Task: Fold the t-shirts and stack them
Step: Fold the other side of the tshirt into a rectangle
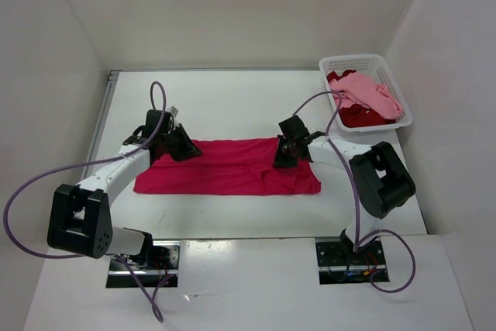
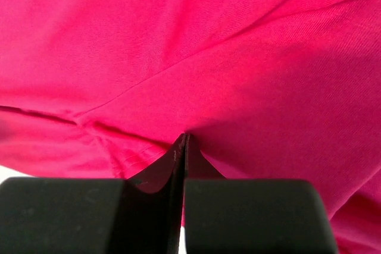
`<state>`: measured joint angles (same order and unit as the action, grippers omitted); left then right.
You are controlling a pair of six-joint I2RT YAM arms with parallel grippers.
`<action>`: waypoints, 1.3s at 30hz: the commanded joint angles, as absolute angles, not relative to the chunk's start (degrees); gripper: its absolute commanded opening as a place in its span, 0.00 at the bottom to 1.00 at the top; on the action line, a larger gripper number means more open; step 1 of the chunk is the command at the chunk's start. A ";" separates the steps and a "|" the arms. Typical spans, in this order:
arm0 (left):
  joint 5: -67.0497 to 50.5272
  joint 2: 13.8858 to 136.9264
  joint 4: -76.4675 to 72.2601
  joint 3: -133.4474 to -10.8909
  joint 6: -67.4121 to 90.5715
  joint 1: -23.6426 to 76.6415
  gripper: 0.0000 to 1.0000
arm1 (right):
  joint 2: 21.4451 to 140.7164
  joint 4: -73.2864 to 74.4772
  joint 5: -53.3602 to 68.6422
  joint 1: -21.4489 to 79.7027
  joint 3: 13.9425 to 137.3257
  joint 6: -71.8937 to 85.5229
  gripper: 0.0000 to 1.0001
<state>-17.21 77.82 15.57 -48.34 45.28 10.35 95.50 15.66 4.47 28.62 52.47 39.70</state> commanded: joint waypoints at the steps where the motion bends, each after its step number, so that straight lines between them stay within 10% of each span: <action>1: -17.93 76.64 15.73 -47.46 45.18 10.99 0.11 | 96.42 15.47 3.33 28.56 54.49 37.10 0.00; 28: -19.07 78.40 15.91 -54.49 43.86 6.94 0.13 | 85.43 28.92 16.28 31.82 57.31 27.68 0.05; 39: -20.21 79.98 13.71 -51.50 44.91 8.09 0.13 | 91.93 22.68 16.79 33.74 59.58 32.08 0.41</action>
<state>-18.79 79.50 15.55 -52.49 45.17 7.68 90.00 26.30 16.62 31.81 55.94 30.52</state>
